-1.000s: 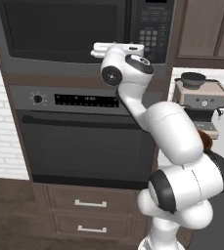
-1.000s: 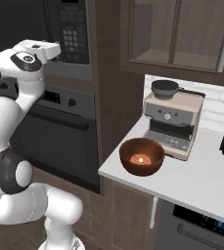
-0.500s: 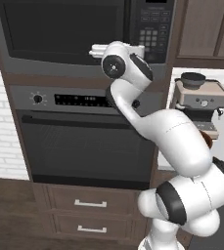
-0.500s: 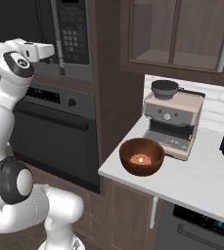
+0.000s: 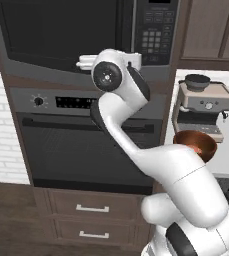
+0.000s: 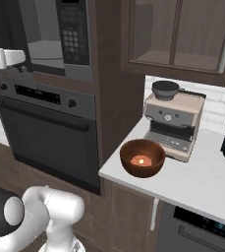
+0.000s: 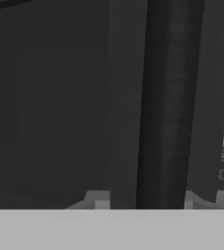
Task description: Open the microwave, place the bowl with waffle inside the microwave, then close the microwave door and turn it on.
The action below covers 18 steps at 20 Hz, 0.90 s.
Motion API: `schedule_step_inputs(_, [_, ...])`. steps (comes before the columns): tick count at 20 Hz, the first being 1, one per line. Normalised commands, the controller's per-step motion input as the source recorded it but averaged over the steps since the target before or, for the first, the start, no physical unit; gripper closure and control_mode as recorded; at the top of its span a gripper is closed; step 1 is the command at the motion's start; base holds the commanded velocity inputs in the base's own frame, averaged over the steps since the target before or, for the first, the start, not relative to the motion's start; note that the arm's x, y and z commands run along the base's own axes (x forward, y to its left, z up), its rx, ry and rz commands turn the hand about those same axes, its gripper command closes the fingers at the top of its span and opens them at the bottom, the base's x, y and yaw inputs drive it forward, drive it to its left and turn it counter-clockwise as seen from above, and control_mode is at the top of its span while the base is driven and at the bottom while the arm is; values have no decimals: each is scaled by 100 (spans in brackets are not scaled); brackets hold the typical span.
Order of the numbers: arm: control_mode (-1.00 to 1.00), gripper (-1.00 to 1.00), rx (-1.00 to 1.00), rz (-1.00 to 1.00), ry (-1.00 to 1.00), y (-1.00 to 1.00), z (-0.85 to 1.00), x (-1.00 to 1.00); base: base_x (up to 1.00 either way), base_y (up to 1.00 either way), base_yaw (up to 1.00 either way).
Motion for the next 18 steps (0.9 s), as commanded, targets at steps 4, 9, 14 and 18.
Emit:
schedule_step_inputs(4, [-100, 100, 0, 4, 2, 100, -81, -87, 0, 0, 0])
schedule_step_inputs(9, [-100, 100, 0, 4, 1, 100, -76, -86, 0, 0, 0])
schedule_step_inputs(14, [-100, -100, 1, 4, -1, 62, -74, -99, 0, 0, 0])
schedule_step_inputs(18, [-100, -100, 20, 0, -14, -54, -88, -100, 0, 0, 0])
